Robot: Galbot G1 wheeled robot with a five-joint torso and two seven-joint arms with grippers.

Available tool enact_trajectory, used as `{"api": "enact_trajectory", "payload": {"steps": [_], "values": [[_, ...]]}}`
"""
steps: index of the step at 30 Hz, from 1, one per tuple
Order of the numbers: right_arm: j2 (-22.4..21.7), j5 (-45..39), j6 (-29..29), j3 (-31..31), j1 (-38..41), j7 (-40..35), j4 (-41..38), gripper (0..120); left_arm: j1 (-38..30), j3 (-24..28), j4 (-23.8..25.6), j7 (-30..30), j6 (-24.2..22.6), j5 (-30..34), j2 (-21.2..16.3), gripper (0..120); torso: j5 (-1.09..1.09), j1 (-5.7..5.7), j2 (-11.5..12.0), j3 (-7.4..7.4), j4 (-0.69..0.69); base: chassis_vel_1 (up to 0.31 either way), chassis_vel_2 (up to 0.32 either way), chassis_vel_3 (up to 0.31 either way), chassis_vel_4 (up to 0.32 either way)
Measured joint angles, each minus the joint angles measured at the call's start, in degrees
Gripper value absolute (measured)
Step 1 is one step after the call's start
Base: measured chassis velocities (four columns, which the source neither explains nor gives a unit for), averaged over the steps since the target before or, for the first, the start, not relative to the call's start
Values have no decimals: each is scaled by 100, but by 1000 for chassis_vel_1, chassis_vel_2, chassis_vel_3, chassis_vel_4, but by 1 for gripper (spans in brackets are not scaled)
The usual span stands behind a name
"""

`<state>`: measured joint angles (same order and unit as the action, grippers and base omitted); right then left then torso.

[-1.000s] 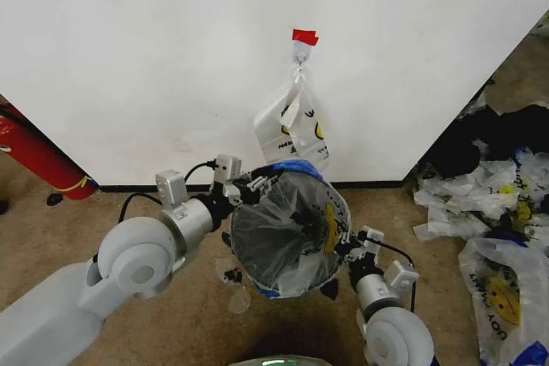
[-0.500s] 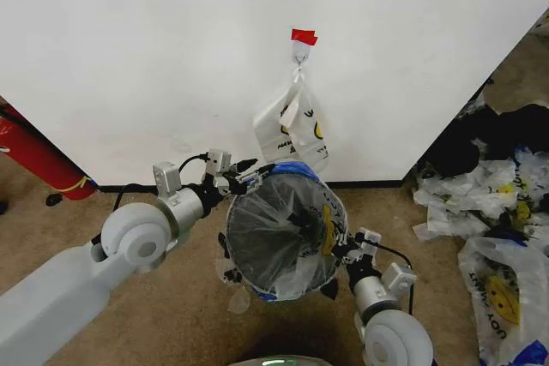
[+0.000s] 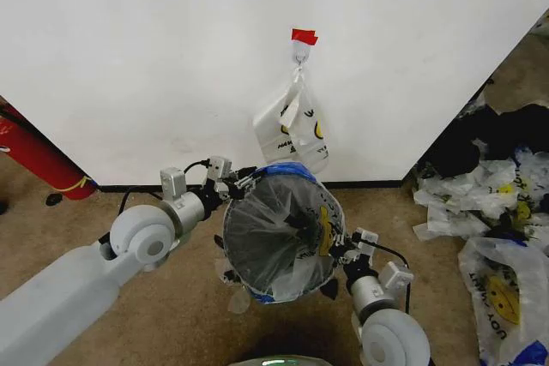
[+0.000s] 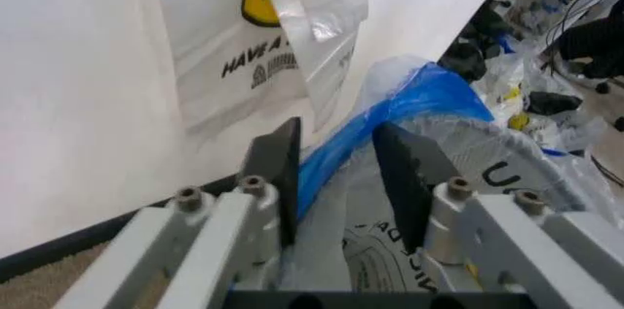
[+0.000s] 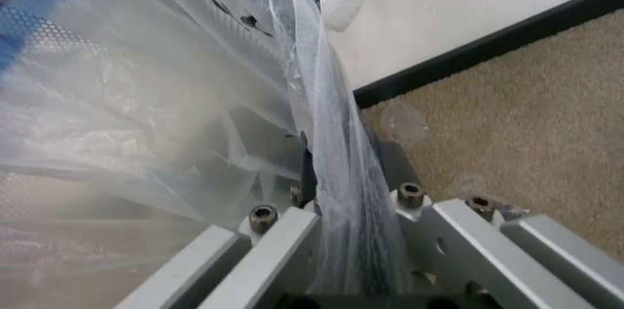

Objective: Pick up the garbage bag from the wall and place it over the trash bin.

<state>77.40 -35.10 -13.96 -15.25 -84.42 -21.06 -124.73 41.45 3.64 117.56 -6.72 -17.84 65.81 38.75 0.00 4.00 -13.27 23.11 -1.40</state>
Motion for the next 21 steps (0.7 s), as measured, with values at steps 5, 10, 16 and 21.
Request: {"api": "enact_trajectory", "payload": {"steps": [5,10,16,21], "values": [[-10,-12,-10,-1,-5,0,-34,0,-151,101,-38,-135,63,30,57,5,0,0,0,0,0,0,0,0,0],[-12,-10,-11,-2,-10,21,-54,0,-274,195,-93,-164,65,40,97,0,0,0,0,0,0,0,0,0,0],[-68,172,22,-5,-67,244,-73,0,-559,428,-218,-127,16,30,139,0,0,0,0,0,0,0,0,0,0],[-125,775,229,27,-187,574,-41,0,-1021,804,-342,-146,-113,231,61,0,1,0,0,0,0,0,0,0,0]]}}
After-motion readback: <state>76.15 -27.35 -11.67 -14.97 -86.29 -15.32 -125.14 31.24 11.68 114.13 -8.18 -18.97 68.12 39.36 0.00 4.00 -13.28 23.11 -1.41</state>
